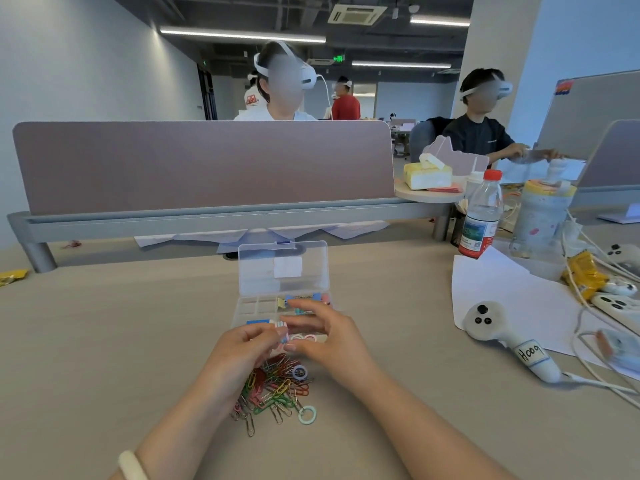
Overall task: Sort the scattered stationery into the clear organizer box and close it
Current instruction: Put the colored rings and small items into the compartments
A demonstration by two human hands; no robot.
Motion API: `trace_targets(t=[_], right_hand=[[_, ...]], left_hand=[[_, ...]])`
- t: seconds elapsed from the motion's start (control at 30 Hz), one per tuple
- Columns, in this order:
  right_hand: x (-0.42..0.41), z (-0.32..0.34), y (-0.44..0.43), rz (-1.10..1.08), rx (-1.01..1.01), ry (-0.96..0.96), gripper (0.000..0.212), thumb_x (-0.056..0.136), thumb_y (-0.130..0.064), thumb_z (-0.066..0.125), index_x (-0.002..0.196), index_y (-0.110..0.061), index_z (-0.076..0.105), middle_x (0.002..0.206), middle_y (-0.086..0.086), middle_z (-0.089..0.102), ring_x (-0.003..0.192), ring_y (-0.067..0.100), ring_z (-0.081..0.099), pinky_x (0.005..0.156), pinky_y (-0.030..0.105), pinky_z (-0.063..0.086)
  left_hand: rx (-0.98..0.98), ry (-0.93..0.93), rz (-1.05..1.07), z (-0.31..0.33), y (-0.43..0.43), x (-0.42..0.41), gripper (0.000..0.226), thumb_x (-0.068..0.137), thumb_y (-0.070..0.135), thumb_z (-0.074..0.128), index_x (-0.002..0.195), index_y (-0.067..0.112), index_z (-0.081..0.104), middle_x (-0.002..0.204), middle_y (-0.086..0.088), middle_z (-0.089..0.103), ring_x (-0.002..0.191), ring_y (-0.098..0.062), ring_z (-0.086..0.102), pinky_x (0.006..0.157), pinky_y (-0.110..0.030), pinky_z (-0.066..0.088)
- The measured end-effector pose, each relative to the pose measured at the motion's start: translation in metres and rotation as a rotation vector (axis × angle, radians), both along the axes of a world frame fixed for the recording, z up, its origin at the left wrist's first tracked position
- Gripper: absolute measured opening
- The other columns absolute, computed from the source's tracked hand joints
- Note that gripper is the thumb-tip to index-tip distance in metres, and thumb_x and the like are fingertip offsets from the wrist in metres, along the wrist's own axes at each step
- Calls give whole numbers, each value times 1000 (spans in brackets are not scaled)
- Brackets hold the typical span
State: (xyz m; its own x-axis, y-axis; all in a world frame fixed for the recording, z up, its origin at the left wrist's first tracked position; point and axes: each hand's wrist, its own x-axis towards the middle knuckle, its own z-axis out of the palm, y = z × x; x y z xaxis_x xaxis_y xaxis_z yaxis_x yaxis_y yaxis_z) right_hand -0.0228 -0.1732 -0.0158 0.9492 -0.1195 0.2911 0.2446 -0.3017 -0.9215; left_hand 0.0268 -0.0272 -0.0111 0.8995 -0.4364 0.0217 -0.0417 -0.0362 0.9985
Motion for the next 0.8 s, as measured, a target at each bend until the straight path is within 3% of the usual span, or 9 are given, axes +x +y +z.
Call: trace_targets(t=[0.1,0.2,0.27,0.33,0.5,0.63,0.8], right_hand=[[4,1,-17,-99,-76,-21,51,71,-4,73,117,-21,58,99,-11,64,91,-4,62,87,19,50],[9,-6,-38,-336,-400,22,33,77,-19,69,110,-21,65,93,-11,60,94,10,57,87,36,48],[11,-12,-45,-395,-614,97,27,82,-31,63,109,-27,65,101,-5,60,101,18,50,88,35,40],[13,-16,-47,-405,-700,126,28,85,-36,57,112,-32,63,106,-5,58,105,17,46,84,32,31],[16,-19,-48,-442,-775,135,25,88,-37,52,110,-32,64,108,-5,57,106,18,43,78,30,21],[17,-20,-49,-442,-772,147,24,90,-36,50,109,-32,64,109,-4,58,107,19,43,78,31,22],[17,-20,-50,-443,-755,157,24,90,-35,50,109,-32,64,110,-4,59,107,19,44,78,31,23]], left_hand=[[82,-101,78,10,-3,6,21,75,26,70,67,7,68,54,-1,47,54,-15,42,55,-26,33],[253,-322,110,19,-8,24,19,80,19,65,70,3,69,66,-10,61,62,-18,51,57,-23,39],[450,-507,86,18,-16,39,26,81,17,64,61,1,62,59,-8,56,56,-16,47,53,-24,35],[644,-633,45,16,-27,51,32,81,16,62,51,9,54,54,-2,50,54,-15,45,52,-24,32],[926,-732,-30,9,-41,67,44,81,15,58,43,21,37,47,3,38,49,-14,39,60,-26,36],[929,-742,-42,18,-42,81,46,81,14,56,42,18,32,44,1,29,43,-13,31,58,-27,34],[1007,-757,-101,25,-46,95,44,82,15,54,46,16,30,50,-2,24,48,-18,27,53,-28,28]])
